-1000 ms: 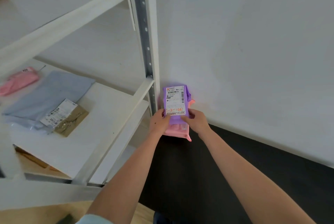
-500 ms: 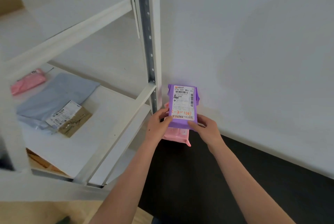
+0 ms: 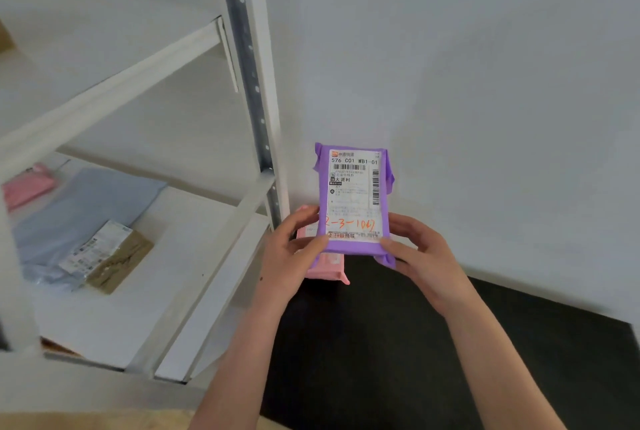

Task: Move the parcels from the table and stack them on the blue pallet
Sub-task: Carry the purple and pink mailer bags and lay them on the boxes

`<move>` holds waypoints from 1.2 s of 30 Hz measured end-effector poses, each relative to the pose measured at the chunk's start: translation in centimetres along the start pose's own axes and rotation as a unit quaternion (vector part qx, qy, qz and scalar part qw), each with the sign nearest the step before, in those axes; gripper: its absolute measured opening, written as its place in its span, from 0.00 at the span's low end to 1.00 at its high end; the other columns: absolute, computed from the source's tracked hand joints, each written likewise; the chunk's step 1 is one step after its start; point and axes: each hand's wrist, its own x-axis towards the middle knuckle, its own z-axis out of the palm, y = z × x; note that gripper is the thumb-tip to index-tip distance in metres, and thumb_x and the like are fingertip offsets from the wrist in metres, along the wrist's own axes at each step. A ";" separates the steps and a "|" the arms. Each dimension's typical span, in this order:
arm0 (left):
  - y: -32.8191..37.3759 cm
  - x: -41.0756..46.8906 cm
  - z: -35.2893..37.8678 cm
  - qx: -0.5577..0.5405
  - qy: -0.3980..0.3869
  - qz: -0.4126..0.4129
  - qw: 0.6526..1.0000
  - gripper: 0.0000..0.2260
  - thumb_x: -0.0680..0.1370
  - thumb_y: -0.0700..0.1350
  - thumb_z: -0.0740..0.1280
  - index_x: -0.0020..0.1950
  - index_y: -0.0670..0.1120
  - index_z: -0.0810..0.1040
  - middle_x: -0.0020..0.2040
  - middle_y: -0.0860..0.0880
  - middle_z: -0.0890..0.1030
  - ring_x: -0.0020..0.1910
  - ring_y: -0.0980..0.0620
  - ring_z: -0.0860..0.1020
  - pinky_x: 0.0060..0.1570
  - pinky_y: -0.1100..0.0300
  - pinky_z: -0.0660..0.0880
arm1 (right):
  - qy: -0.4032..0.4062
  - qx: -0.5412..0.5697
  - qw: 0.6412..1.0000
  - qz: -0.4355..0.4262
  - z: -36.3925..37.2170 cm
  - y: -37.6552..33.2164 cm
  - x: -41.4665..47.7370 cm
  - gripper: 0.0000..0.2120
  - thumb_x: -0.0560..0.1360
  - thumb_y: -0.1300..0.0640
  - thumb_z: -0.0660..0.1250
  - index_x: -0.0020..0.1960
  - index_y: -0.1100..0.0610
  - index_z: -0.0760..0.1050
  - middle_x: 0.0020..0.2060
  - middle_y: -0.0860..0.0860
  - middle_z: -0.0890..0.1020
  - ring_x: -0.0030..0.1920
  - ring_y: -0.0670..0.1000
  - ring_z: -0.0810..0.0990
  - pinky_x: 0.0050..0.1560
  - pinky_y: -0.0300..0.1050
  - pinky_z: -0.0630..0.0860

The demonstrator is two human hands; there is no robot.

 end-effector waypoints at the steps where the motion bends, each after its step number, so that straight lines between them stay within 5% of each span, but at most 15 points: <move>1: 0.4 -0.3 0.0 -0.002 -0.011 0.003 1.000 0.16 0.73 0.43 0.72 0.56 0.60 0.75 0.49 0.65 0.81 0.47 0.65 0.80 0.35 0.74 0.74 | 0.003 0.008 1.000 -0.005 -0.3 -0.1 -0.6 0.18 0.72 0.59 0.71 0.61 0.51 0.75 0.57 0.48 0.80 0.55 0.49 0.82 0.52 0.53 0.81; 8: 1.5 -2.2 0.6 -0.022 -0.095 0.004 0.995 0.19 0.72 0.41 0.73 0.56 0.61 0.76 0.52 0.67 0.80 0.51 0.64 0.80 0.35 0.69 0.77 | 0.047 -0.005 0.998 -0.043 -1.8 0.0 -4.9 0.21 0.64 0.51 0.73 0.57 0.47 0.77 0.51 0.42 0.83 0.52 0.46 0.83 0.45 0.42 0.82; 15: 0.7 -4.3 1.7 -0.032 -0.174 -0.014 0.984 0.18 0.72 0.39 0.72 0.59 0.52 0.76 0.53 0.61 0.82 0.50 0.61 0.80 0.39 0.73 0.75 | 0.094 0.015 0.995 -0.031 -2.5 1.7 -9.0 0.23 0.65 0.52 0.74 0.59 0.47 0.75 0.50 0.45 0.84 0.53 0.49 0.83 0.44 0.43 0.81; 25: 1.0 -6.9 4.3 -0.025 -0.287 -0.018 0.958 0.22 0.70 0.46 0.72 0.63 0.51 0.74 0.52 0.51 0.82 0.46 0.54 0.81 0.48 0.64 0.78 | 0.168 0.056 0.984 -0.017 -4.2 3.6 -14.4 0.23 0.65 0.54 0.74 0.59 0.46 0.76 0.51 0.47 0.83 0.54 0.51 0.83 0.44 0.45 0.82; 36: 1.7 -12.8 6.9 -0.029 -0.306 -0.040 0.951 0.21 0.70 0.42 0.74 0.61 0.54 0.75 0.55 0.60 0.81 0.53 0.57 0.81 0.44 0.66 0.78 | 0.184 0.100 0.978 -0.007 -6.8 4.9 -21.1 0.25 0.63 0.54 0.73 0.60 0.50 0.75 0.51 0.50 0.83 0.54 0.52 0.83 0.43 0.45 0.81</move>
